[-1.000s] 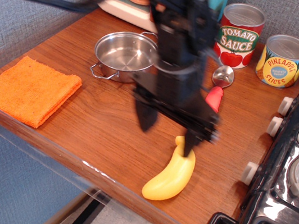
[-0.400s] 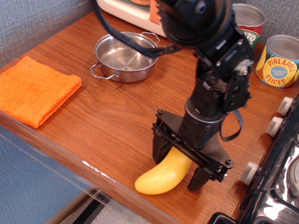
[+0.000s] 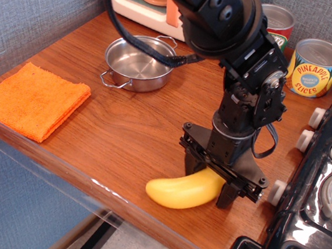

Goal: Grab the banana and place it on the orange cloth

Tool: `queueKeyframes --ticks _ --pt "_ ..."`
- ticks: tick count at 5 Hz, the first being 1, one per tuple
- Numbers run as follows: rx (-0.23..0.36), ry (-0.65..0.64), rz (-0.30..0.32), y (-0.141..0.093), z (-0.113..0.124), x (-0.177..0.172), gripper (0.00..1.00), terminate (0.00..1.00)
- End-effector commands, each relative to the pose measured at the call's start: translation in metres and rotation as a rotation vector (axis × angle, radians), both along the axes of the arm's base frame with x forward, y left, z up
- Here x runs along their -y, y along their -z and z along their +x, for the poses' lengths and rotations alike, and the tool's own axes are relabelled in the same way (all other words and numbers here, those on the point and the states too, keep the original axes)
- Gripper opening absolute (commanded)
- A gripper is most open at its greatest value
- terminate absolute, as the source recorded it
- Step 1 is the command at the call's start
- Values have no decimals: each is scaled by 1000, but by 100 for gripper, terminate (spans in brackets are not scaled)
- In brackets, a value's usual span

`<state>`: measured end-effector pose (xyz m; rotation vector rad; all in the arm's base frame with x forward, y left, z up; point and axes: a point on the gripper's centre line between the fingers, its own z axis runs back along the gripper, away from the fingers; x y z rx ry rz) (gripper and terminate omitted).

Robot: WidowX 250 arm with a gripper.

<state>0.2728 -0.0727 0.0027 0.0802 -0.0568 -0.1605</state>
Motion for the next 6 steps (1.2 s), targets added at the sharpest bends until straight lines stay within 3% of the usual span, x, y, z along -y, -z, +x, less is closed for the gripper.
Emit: queueKeyframes --ticks 1,3,4,5,6 --pt "38 -16 -86 -33 -3 -22 0 0" --pt "130 10 -214 -97 -3 -64 0 0" --pt "195 -25 -210 -124 -11 -103 0 0" --pt "217 -91 -184 -127 -18 -150 0 0" --pt "194 -160 -158 -117 -23 -186 0 0"
